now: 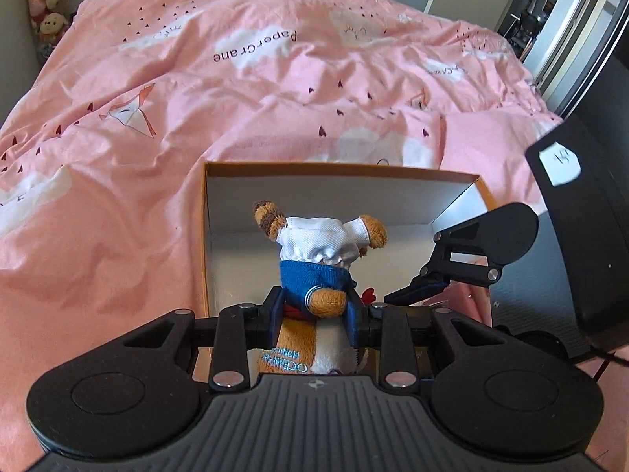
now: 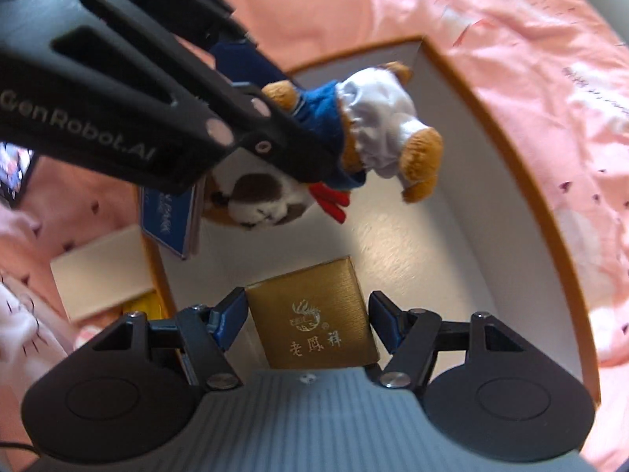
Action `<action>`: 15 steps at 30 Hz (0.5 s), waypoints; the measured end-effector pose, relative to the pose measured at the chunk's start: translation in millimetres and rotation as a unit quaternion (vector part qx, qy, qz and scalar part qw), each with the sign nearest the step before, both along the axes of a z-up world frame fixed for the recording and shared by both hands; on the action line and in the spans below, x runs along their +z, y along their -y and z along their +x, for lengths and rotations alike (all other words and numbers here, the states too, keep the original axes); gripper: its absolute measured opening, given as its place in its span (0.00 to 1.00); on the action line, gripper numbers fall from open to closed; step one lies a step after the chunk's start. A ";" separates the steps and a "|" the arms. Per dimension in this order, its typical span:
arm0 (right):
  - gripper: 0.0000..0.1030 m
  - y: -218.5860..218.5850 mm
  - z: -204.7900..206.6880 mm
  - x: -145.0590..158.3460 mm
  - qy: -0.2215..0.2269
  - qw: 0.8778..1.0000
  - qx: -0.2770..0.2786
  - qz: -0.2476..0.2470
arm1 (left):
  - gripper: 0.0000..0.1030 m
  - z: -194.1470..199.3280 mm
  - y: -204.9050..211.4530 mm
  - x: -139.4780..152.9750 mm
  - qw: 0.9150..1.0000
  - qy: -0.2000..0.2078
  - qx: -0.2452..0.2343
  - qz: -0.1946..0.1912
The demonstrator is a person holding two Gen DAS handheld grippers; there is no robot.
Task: Organize objects
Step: 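Carry the bear with the left tool and gold card with the right tool into the box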
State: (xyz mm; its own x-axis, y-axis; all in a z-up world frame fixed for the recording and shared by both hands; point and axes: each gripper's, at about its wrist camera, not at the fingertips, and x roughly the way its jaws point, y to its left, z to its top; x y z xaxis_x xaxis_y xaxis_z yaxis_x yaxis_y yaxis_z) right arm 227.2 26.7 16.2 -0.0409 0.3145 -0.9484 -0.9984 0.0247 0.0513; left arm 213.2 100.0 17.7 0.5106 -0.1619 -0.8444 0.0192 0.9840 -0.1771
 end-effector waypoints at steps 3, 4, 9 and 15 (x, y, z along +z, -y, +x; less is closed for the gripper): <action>0.67 -10.0 6.9 -8.4 -0.034 0.999 0.012 -0.031 | 0.33 3.7 -0.3 -10.0 1.000 -0.008 -0.007 -0.006; 0.67 -13.4 8.5 -11.9 -0.044 0.998 0.015 -0.042 | 0.33 4.8 0.2 -12.6 1.000 -0.009 -0.008 -0.004; 0.67 -26.3 17.2 -28.0 -0.078 0.993 0.020 -0.084 | 0.33 8.2 0.2 -21.5 1.000 -0.014 -0.013 -0.004; 0.68 -32.7 31.6 -36.9 -0.113 0.988 0.001 -0.102 | 0.33 10.6 -0.4 -29.4 1.000 -0.022 -0.015 0.002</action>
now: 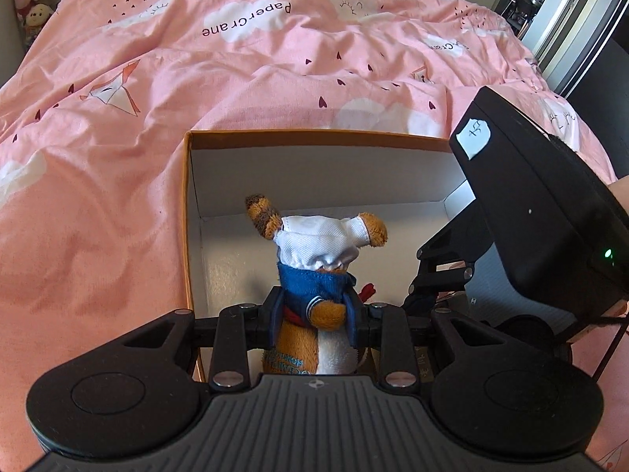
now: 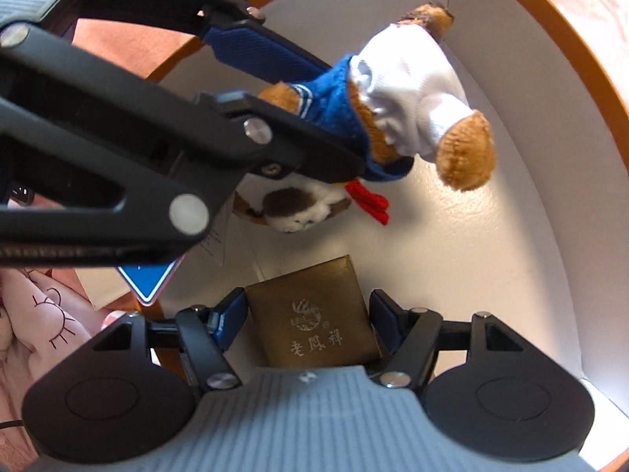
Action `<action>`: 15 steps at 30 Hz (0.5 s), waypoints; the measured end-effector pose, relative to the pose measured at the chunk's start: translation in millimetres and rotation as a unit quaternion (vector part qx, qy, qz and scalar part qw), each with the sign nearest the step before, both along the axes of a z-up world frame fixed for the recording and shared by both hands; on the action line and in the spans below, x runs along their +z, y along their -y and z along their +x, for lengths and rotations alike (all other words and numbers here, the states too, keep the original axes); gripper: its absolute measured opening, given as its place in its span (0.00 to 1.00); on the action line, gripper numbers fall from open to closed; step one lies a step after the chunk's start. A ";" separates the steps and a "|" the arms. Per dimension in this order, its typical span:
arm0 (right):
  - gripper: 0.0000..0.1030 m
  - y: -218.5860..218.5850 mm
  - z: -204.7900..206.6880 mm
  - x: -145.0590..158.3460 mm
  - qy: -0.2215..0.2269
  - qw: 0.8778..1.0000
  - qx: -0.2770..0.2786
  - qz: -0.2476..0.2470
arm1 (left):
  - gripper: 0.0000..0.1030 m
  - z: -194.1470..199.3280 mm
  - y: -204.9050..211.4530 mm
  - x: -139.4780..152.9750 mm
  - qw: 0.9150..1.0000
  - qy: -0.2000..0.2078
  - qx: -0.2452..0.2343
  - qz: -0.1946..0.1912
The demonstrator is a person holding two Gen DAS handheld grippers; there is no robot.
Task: Organize objects
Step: 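Carry the bear with the left tool and gold card with the right tool into the box, then release the bear with the left tool while the right tool lowers the gold card into the box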
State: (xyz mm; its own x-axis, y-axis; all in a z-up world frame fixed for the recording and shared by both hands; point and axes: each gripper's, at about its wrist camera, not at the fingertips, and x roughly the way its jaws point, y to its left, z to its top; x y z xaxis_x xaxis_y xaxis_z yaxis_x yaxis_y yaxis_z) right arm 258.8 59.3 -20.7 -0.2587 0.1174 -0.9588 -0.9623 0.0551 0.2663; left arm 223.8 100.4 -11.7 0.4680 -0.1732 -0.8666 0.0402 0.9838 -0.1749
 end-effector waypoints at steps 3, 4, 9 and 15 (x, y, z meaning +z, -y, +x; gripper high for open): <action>0.72 1.4 3.9 4.7 -0.001 1.000 -0.006 0.001 | 0.33 0.6 -0.6 -0.8 1.000 -0.001 -0.002 0.003; 0.73 2.5 6.1 8.1 -0.002 1.000 -0.010 0.006 | 0.33 0.7 -0.5 -0.9 1.000 -0.001 -0.002 0.003; 0.63 5.6 18.9 23.1 -0.003 0.998 -0.048 0.038 | 0.33 2.5 0.9 -1.1 1.000 0.001 -0.011 0.017; 0.39 -1.4 15.3 15.3 0.011 0.997 -0.060 0.056 | 0.33 4.5 6.3 -0.8 0.998 0.001 -0.029 0.052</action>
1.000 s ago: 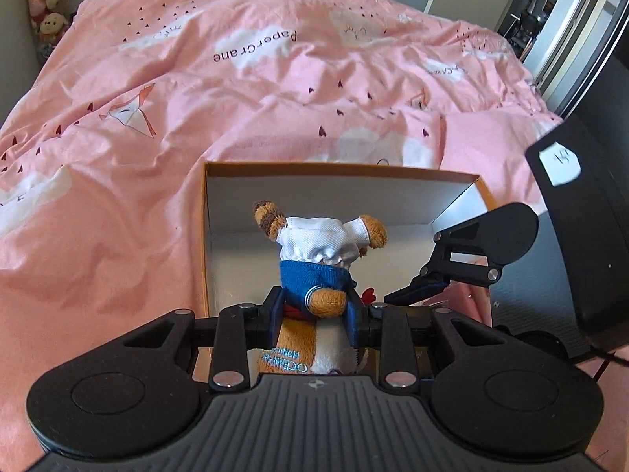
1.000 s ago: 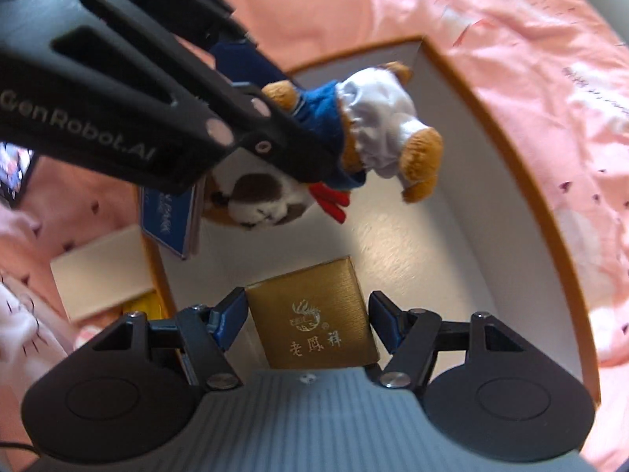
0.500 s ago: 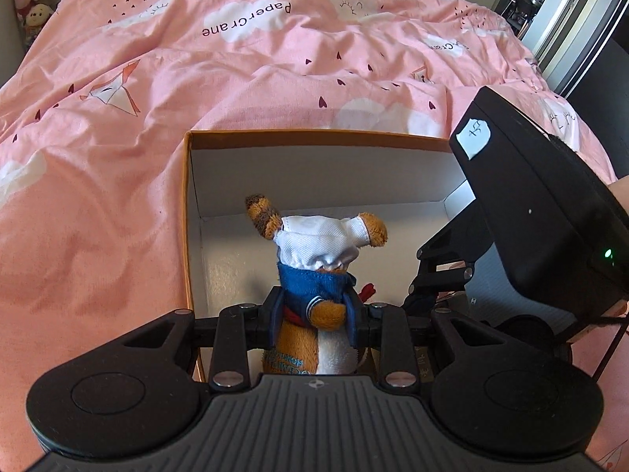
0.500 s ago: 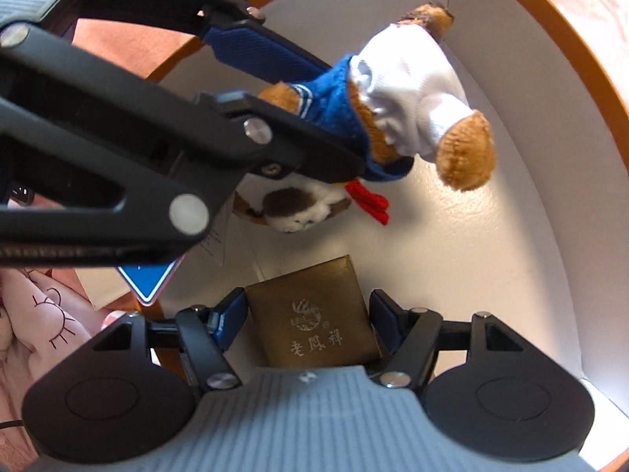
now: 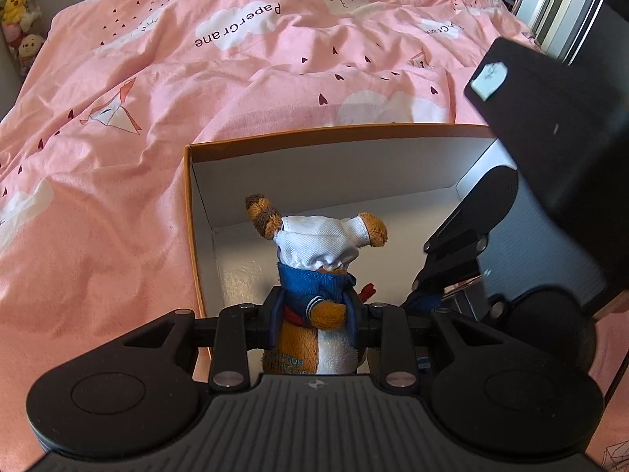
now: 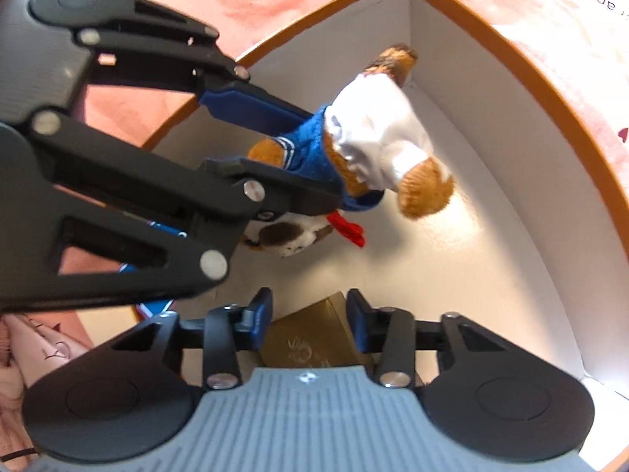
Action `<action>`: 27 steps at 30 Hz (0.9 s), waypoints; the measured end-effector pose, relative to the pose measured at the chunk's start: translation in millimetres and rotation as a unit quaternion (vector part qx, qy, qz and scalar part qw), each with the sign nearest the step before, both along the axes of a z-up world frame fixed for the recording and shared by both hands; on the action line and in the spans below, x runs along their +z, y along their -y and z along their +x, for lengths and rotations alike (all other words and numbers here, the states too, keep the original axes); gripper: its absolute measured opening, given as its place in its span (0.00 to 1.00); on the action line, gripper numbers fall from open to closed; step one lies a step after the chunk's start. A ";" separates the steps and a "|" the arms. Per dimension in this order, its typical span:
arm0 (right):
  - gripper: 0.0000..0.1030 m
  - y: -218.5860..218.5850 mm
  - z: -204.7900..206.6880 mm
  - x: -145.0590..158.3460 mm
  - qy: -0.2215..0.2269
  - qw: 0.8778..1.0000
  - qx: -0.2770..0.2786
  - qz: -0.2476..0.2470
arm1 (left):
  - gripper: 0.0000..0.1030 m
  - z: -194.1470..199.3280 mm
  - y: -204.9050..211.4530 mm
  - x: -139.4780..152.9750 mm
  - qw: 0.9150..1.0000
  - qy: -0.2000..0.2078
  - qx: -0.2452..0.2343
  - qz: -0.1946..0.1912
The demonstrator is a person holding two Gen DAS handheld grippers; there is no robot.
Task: Organize objects
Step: 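Release the bear with the left tool while the right tool lowers the gold card into the box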
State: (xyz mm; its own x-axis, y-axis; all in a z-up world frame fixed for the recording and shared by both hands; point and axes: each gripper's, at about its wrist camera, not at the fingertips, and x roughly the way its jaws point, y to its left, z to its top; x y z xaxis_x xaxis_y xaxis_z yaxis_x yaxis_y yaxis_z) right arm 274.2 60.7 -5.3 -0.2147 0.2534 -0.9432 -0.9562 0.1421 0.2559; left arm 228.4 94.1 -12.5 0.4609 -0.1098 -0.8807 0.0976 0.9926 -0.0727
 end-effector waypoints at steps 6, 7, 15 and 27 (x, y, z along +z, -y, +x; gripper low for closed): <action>0.30 1.6 0.2 -10.3 0.004 1.000 0.015 -0.014 | 0.33 0.0 1.0 -1.4 1.000 -0.012 0.001 0.005; 0.30 1.6 1.5 -9.4 0.004 1.000 0.017 -0.017 | 0.33 0.2 1.9 -2.1 1.000 -0.015 0.002 0.004; 0.37 13.8 11.7 14.9 0.034 0.999 -0.006 0.012 | 0.33 3.3 9.4 -9.6 0.997 -0.053 0.047 -0.036; 0.37 68.9 20.3 50.8 0.062 0.991 -0.087 0.075 | 0.33 14.3 11.6 -37.9 0.986 -0.093 0.131 -0.043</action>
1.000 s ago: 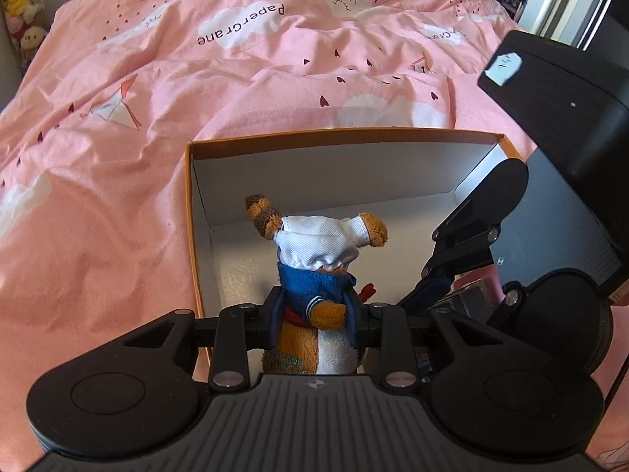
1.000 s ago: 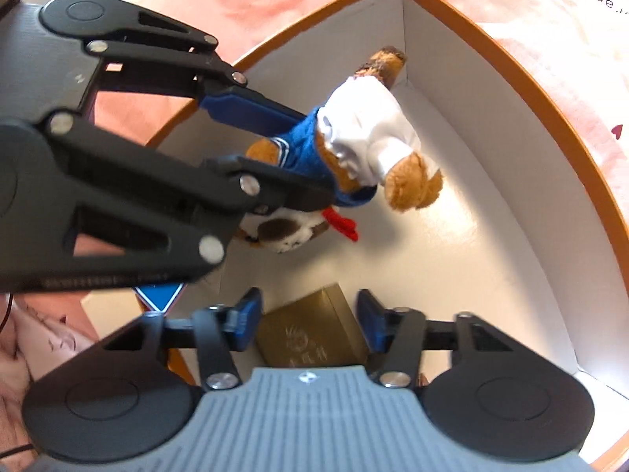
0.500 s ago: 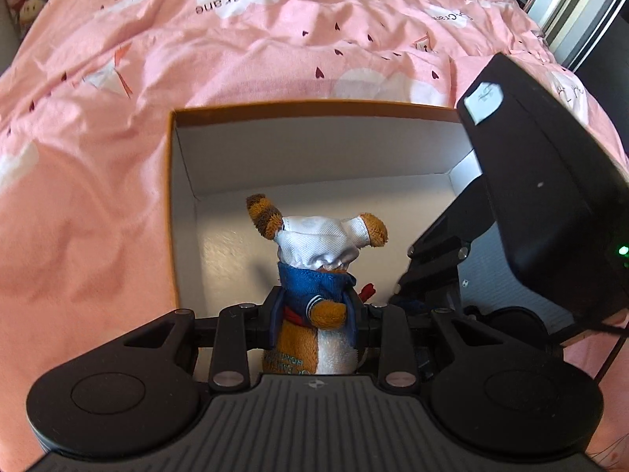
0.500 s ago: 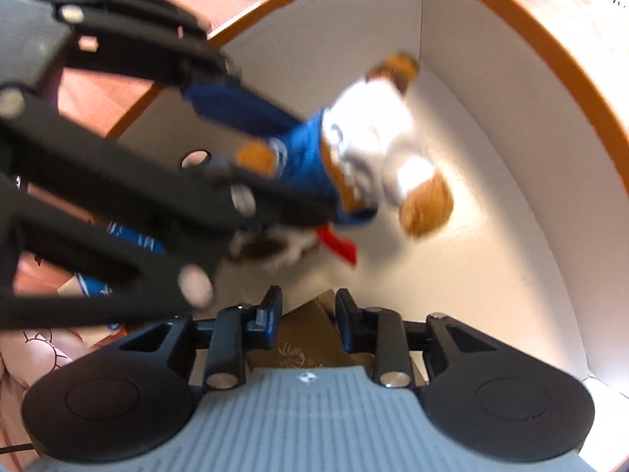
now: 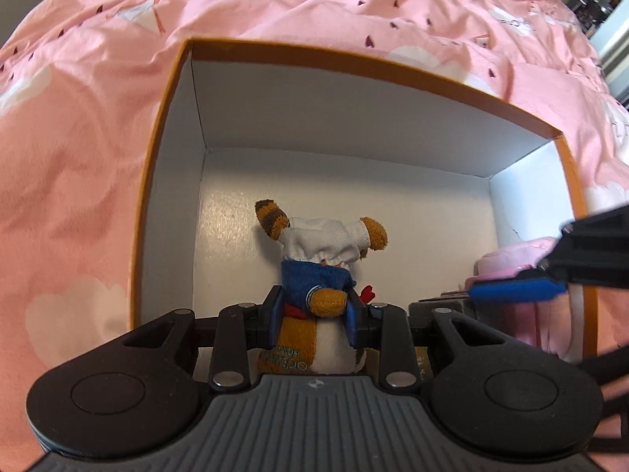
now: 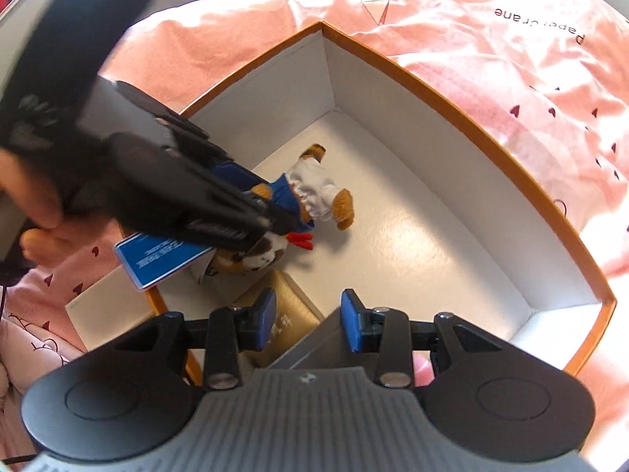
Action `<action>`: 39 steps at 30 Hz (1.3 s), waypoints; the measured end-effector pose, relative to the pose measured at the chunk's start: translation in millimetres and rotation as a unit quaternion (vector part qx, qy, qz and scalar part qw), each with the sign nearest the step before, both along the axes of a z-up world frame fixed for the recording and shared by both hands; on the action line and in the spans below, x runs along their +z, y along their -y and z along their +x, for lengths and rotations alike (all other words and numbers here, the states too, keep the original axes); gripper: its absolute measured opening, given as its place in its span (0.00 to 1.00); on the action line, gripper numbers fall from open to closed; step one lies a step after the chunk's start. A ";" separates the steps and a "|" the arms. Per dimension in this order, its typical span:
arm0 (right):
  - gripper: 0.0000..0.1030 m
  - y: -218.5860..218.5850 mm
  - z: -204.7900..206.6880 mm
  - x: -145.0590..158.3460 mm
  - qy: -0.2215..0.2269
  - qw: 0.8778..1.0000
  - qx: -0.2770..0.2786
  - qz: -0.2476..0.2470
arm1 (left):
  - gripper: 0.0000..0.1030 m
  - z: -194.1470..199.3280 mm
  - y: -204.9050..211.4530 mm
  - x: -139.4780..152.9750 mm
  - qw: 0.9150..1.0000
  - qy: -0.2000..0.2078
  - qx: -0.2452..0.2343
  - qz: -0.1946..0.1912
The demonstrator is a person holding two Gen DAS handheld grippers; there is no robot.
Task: Organize objects
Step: 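Release the bear with the left tool while the right tool lowers the gold card into the box, then lower the blue card into the box with the left tool and open it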
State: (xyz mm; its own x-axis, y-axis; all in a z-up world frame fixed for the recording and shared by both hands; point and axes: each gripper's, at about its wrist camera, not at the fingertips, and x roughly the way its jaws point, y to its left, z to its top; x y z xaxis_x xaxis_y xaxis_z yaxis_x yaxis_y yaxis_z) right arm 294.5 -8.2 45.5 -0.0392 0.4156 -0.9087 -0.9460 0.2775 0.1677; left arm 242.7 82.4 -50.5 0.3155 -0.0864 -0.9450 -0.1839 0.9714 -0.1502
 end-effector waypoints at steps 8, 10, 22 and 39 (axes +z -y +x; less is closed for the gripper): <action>0.37 15.1 -45.9 -21.1 0.007 1.000 -0.006 0.015 | 0.36 6.7 -5.2 -13.5 0.998 -0.024 0.041 -0.038; 0.37 18.8 -46.8 -20.8 0.010 1.000 -0.009 0.018 | 0.37 8.7 -6.3 -13.7 0.998 -0.030 0.037 -0.041; 0.37 13.4 -44.1 -28.9 0.022 0.999 -0.029 0.026 | 0.46 -4.5 7.2 32.0 0.994 -0.027 -0.098 0.032; 0.38 20.9 -54.9 -24.8 -0.005 0.998 -0.034 0.047 | 0.25 -1.0 -25.1 30.0 0.990 -0.089 -0.030 -0.101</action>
State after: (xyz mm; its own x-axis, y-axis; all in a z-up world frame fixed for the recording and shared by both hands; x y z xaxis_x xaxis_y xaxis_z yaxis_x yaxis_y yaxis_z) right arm 239.7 -29.1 20.7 -0.0165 0.5002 -0.8658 -0.9240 0.3231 0.2043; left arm 241.7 107.5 -20.5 0.1335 -0.2927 -0.9468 -0.1686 0.9348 -0.3127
